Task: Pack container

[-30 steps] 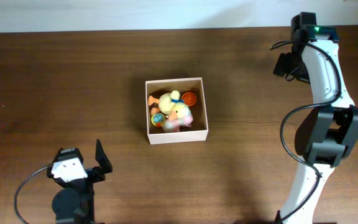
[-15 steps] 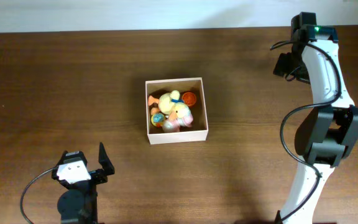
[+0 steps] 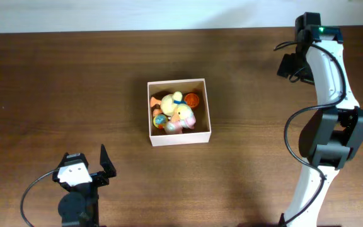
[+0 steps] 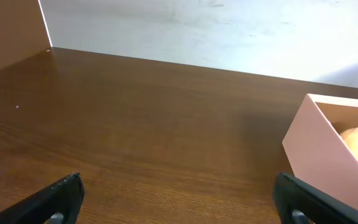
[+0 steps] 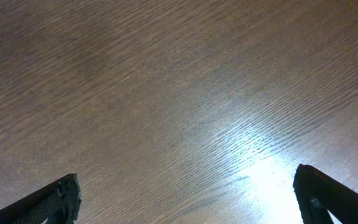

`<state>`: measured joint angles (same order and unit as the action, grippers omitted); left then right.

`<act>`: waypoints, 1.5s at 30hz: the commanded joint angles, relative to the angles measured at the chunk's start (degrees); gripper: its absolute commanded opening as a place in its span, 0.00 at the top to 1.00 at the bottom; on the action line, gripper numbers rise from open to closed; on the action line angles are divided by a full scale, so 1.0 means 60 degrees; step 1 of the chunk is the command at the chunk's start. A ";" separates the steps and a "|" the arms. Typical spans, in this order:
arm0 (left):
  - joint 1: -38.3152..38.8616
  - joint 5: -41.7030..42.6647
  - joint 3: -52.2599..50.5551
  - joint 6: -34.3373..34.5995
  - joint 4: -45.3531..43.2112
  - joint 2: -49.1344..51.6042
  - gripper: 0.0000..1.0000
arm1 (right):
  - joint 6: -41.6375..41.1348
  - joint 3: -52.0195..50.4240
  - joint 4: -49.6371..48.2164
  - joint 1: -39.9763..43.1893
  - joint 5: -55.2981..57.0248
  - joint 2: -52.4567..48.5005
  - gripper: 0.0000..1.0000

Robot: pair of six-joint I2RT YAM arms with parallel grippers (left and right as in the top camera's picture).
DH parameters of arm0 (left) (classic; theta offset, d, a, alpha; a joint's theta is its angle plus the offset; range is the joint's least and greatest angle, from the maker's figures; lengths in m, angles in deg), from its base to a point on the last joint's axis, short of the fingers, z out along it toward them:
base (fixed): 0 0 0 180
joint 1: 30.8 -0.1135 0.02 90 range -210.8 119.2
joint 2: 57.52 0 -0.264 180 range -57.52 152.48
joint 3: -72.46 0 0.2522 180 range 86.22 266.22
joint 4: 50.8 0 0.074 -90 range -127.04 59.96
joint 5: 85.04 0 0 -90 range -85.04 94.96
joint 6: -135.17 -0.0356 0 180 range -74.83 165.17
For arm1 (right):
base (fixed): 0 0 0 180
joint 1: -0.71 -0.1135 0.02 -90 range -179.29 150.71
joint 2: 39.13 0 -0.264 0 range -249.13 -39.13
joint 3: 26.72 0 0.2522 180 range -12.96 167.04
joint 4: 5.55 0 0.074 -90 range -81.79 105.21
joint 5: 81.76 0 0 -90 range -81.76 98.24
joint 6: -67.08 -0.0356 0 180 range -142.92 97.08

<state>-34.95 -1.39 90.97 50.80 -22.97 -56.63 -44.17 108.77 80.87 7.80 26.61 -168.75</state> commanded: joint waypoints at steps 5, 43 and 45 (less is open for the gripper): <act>0.0040 0.0098 -0.0073 -0.0084 -0.0055 -0.0098 0.01 | -0.0153 0.0007 -0.0011 0.0011 0.0015 -0.0018 0.01; 0.0040 0.0098 -0.0073 -0.0087 -0.0055 -0.0098 0.01 | 0.2353 -0.0729 -0.0466 -0.1118 0.0047 0.4379 0.01; 0.0040 0.0098 -0.0073 -0.0087 -0.0055 -0.0098 0.01 | 0.2612 -0.1515 -0.1016 -0.1118 0.0044 0.5187 0.01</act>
<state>-34.95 -1.41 90.97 50.80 -23.00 -56.63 -31.65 104.29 76.35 0.94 26.61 -142.92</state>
